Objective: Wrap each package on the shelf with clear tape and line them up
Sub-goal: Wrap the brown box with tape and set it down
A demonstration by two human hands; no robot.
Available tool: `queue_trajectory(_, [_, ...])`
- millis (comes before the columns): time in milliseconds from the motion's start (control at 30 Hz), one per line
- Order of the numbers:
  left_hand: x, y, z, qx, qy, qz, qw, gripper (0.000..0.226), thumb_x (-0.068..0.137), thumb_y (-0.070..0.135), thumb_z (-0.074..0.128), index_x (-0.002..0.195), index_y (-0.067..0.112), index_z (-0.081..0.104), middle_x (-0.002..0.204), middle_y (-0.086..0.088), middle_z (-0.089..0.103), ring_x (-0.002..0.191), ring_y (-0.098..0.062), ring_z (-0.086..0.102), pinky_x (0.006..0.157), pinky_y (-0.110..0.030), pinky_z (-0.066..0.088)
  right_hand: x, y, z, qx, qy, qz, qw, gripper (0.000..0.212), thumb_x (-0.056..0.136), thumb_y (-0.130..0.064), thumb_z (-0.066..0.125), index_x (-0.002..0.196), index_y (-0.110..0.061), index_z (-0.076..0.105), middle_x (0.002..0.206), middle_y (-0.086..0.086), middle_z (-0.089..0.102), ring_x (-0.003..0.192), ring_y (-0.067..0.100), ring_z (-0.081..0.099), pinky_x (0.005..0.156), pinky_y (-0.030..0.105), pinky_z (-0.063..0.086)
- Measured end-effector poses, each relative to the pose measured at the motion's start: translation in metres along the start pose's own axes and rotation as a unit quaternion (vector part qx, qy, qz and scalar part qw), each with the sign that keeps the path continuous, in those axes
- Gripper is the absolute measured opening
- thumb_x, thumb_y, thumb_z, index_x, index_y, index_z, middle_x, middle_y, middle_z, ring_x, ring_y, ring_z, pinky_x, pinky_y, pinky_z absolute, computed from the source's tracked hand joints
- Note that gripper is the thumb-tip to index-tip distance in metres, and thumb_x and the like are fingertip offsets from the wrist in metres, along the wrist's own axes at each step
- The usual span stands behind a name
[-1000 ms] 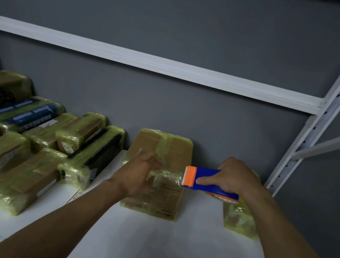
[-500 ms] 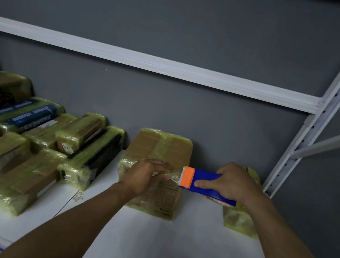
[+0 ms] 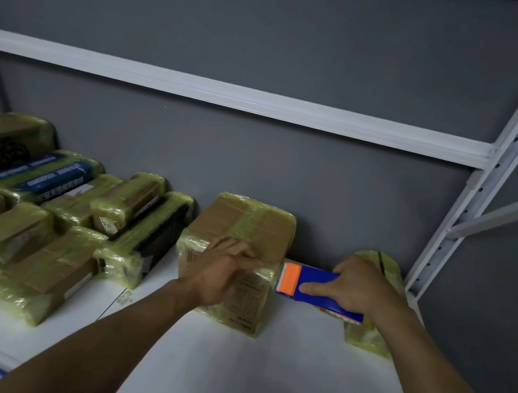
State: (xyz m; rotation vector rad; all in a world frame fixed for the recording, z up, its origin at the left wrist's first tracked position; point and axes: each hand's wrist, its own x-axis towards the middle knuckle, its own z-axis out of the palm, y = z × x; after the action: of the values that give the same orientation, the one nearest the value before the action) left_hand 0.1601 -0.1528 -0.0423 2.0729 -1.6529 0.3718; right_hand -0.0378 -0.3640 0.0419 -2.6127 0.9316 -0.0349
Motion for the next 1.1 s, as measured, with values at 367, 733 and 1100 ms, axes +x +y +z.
queue_trajectory(367, [0.006, -0.011, 0.013, -0.099, 0.044, -0.052, 0.993, 0.035, 0.088, 0.061, 0.06, 0.112, 0.04, 0.074, 0.115, 0.033, 0.062, 0.116, 0.002, 0.055, 0.103, -0.024, 0.027, -0.008, 0.005, 0.007, 0.029, 0.018, -0.022, 0.999, 0.066, 0.061, -0.082, 0.078, 0.076, -0.019, 0.067, 0.068, -0.001, 0.067, 0.066, 0.013, 0.067, 0.055, 0.022, 0.046])
queue_trajectory(733, [0.0, -0.025, 0.001, -0.168, 0.062, -0.074, 0.981, 0.026, 0.085, 0.06, 0.068, 0.104, 0.044, 0.076, 0.115, 0.033, 0.066, 0.115, 0.008, 0.058, 0.108, -0.037, 0.026, -0.029, 0.045, -0.004, 0.059, 0.002, 0.0, 0.998, 0.065, 0.068, -0.081, 0.072, 0.1, -0.025, 0.068, 0.089, -0.01, 0.069, 0.082, 0.01, 0.067, 0.064, 0.02, 0.05])
queue_trajectory(1100, [-0.002, -0.015, -0.005, -0.194, 0.087, -0.111, 0.971, 0.023, 0.075, 0.041, 0.086, 0.095, 0.046, 0.076, 0.109, 0.032, 0.07, 0.112, 0.01, 0.06, 0.112, -0.05, 0.029, -0.012, 0.057, 0.022, 0.034, -0.013, 0.022, 0.999, 0.068, 0.064, -0.086, 0.071, 0.091, -0.024, 0.063, 0.083, -0.007, 0.066, 0.078, 0.01, 0.064, 0.062, 0.02, 0.048])
